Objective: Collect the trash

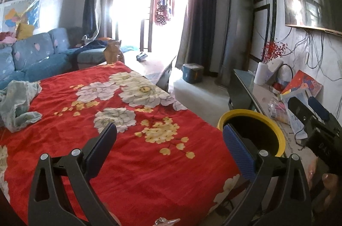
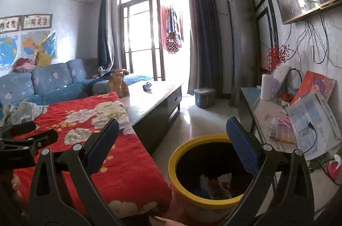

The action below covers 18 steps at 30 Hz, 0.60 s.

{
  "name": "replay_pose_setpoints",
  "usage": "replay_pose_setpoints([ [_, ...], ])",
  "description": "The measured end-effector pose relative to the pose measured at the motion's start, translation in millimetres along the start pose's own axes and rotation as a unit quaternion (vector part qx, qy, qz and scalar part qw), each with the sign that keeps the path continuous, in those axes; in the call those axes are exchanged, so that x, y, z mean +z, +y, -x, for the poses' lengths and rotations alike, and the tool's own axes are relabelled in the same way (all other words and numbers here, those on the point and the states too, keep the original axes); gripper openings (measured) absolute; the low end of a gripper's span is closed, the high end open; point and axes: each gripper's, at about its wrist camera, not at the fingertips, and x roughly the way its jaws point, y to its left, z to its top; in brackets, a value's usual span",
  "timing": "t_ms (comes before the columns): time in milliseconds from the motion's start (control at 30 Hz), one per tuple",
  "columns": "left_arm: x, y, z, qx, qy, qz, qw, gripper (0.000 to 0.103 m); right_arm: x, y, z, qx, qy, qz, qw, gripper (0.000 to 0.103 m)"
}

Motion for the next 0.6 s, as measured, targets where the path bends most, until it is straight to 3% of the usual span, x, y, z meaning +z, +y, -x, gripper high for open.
replay_pose_setpoints([
  [600,-1.8,6.7,5.9,0.003,-0.004,0.010,0.9999,0.097,-2.6,5.1,2.9,0.002,0.002,0.003,1.000,0.092],
])
